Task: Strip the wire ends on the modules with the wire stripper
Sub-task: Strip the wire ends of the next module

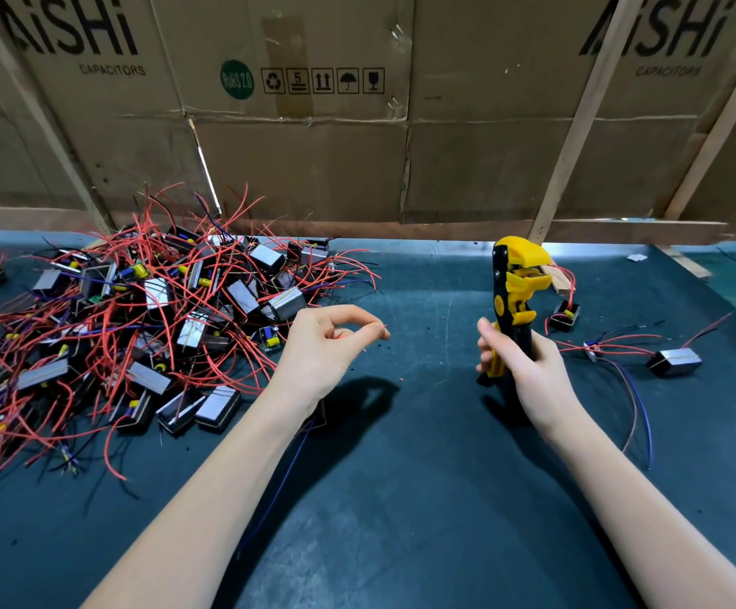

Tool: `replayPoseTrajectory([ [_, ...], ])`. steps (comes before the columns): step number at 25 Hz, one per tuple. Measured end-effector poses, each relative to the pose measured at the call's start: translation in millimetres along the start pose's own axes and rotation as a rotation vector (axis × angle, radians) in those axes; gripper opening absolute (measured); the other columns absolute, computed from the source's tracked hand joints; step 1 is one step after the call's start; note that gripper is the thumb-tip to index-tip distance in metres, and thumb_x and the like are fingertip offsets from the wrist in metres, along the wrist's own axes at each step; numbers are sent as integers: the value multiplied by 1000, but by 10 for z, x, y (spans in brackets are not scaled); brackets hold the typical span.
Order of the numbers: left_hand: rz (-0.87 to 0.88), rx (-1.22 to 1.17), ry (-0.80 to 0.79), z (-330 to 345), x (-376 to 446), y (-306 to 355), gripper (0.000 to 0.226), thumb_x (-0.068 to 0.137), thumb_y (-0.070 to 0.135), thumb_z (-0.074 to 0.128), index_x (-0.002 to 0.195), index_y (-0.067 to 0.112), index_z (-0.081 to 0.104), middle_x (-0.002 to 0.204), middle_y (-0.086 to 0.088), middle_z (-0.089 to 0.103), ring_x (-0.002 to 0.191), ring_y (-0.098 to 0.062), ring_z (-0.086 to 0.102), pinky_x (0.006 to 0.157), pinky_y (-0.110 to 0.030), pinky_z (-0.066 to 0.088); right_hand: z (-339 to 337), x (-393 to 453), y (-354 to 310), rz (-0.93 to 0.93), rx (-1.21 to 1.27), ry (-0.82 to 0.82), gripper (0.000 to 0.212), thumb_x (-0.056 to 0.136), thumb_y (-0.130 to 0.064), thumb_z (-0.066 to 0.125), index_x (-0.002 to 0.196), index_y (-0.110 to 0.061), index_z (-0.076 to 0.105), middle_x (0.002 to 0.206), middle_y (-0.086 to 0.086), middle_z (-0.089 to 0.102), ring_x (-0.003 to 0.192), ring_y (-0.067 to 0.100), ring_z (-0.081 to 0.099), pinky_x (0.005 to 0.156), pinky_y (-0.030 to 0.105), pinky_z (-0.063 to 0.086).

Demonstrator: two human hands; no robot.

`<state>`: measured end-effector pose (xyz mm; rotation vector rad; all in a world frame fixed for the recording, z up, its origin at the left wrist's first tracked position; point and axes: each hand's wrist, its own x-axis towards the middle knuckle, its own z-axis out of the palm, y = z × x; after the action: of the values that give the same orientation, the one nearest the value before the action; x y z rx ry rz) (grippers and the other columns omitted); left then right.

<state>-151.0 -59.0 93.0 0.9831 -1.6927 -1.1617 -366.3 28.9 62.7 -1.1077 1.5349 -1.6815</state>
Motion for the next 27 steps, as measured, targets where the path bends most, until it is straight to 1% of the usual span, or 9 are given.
replayPoseTrajectory([
  [5,13,53,-34,37,-20,7,14,85,16,71,71,17,76,50,-6,28,48,-14,16,42,-21,13,2,-21,-18,-25,-16,-32,70,67,-62,70,83,4,56,71,1,54,68,14,54,73,39,51],
  [8,28,70,-26,53,-37,12,13,84,17,73,72,17,77,49,0,30,48,-12,17,45,-21,14,9,-25,-30,-21,-36,-38,63,67,-61,69,80,0,58,69,0,55,67,15,54,73,38,50],
  [10,100,160,-26,17,-39,44,10,83,19,75,74,18,78,49,-1,36,50,-11,22,49,-25,19,12,-25,-33,-25,-46,-41,59,68,-60,68,78,-3,59,69,-1,55,67,15,55,73,37,50],
  [12,211,341,-35,-54,-32,89,7,82,18,77,75,21,78,55,-6,52,53,-12,34,54,-29,30,8,-25,-32,-40,-61,-45,60,68,-61,68,80,-3,58,69,-1,55,67,16,56,73,37,49],
  [15,334,415,2,-152,-3,142,12,80,6,74,72,15,75,67,2,65,61,-5,50,62,-17,39,11,-29,-30,-58,-80,-60,58,70,-61,68,81,-4,58,70,0,54,67,16,55,72,39,48],
  [17,263,298,-48,-170,13,158,18,85,3,68,70,13,73,66,6,67,60,1,50,60,-12,38,21,-26,-23,-60,-97,-70,55,71,-61,67,80,-7,58,69,0,53,67,16,55,73,42,48],
  [19,181,184,-90,-152,13,147,20,90,2,63,72,7,69,59,11,63,55,3,46,53,-10,34,29,-19,-15,-60,-119,-75,54,71,-61,67,80,-9,58,69,-1,53,67,16,55,75,44,49],
  [23,136,48,-126,-121,-5,140,17,93,2,60,80,1,69,50,7,35,46,-2,24,45,-14,19,16,-16,-9,-55,-132,-80,53,71,-63,67,80,-11,59,66,-1,55,66,17,54,73,43,48],
  [27,116,0,-94,-82,13,114,13,93,3,61,85,-1,71,44,15,29,42,-2,22,43,-10,19,2,-20,-10,-55,-136,-83,54,70,-63,67,79,-10,58,66,-1,55,65,17,53,72,41,46],
])
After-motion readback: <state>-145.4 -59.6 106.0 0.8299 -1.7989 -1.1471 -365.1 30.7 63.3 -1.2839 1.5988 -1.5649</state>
